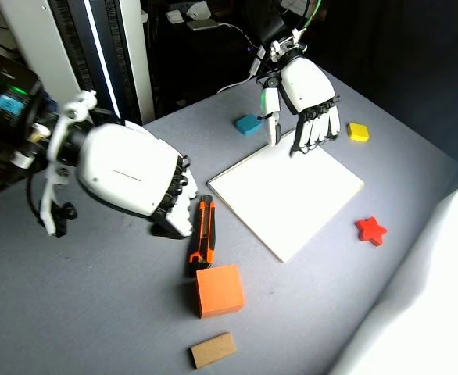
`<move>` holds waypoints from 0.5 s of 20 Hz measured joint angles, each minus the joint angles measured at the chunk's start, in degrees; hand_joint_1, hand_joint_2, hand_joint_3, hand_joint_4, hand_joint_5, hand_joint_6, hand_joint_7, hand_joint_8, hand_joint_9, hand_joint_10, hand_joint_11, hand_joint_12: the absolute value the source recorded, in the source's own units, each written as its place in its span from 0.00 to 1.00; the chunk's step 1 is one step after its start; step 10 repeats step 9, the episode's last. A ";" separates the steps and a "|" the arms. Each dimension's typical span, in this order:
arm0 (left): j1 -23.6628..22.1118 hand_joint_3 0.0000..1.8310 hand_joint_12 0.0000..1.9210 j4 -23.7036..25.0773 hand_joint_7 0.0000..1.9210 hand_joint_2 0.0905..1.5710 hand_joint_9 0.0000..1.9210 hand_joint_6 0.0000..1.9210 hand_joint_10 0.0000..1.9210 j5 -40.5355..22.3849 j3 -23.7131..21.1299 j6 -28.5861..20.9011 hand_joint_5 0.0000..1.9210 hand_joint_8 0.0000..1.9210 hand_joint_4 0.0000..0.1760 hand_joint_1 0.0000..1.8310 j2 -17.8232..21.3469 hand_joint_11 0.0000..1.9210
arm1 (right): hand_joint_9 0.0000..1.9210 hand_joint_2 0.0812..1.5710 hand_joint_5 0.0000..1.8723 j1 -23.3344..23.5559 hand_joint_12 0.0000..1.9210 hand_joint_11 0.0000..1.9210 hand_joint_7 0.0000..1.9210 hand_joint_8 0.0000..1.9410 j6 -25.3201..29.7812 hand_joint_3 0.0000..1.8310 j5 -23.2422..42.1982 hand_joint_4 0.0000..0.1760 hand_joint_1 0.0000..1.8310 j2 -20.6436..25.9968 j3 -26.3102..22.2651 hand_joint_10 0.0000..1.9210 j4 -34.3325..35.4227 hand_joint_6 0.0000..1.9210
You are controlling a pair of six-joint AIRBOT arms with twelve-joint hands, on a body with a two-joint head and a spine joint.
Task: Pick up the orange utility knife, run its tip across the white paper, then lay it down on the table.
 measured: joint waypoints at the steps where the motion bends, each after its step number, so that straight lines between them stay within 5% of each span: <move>1: -0.28 0.00 0.99 0.81 0.50 0.93 0.47 0.78 0.93 0.44 0.00 0.07 0.41 0.82 0.00 0.12 0.00 0.40 | 0.66 0.96 0.56 0.02 1.00 0.62 0.67 0.92 3.85 0.02 1.88 0.00 0.02 1.25 -0.04 1.00 -2.29 0.94; 6: -0.83 0.00 1.00 3.43 0.48 0.92 0.45 0.78 0.94 3.02 -0.26 -0.83 0.39 0.84 0.00 0.14 0.13 0.38 | 0.64 0.97 0.53 -0.74 1.00 0.57 0.64 0.94 13.07 0.01 4.98 0.00 0.02 5.18 -1.53 1.00 -10.05 0.95; 10: -1.40 0.00 1.00 3.30 0.47 0.92 0.45 0.79 0.94 4.15 -0.42 -1.01 0.39 0.83 0.00 0.14 0.94 0.38 | 0.63 0.97 0.53 -3.50 1.00 0.57 0.64 0.93 14.16 0.01 10.80 0.00 0.03 5.84 -1.51 1.00 -11.56 0.92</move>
